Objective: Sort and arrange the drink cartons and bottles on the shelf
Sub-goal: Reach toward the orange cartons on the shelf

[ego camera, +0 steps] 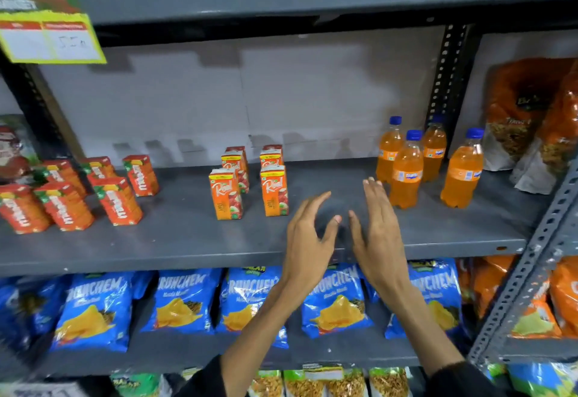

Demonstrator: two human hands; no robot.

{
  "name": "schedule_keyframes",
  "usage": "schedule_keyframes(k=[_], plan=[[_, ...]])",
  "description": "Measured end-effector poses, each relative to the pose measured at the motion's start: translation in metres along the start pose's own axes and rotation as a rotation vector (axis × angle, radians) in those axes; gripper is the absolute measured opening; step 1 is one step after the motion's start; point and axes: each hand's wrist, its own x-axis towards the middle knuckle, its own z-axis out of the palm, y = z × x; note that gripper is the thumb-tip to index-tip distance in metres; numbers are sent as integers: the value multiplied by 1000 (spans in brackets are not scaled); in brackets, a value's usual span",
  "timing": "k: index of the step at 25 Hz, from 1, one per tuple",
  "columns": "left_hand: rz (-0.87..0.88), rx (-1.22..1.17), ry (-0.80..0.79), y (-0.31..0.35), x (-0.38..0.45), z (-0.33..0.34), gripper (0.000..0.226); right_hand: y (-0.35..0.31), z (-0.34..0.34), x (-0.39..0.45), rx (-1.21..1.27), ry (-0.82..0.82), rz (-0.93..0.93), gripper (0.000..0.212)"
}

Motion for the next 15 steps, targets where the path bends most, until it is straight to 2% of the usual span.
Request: schedule_keyframes(k=[3, 7, 11, 15], plan=[[78, 85, 103, -14, -19, -77, 37, -63, 40, -7, 106, -22, -89, 55], [85, 115, 271, -40, -29, -188, 30, -152, 97, -21, 227, -6, -160, 46], [44, 131, 386, -80, -30, -299, 26, -250, 165, -32, 325, -78, -87, 44], [-62, 185, 446, -117, -29, -356, 35, -293, 222, -20, 316, -210, 57, 61]])
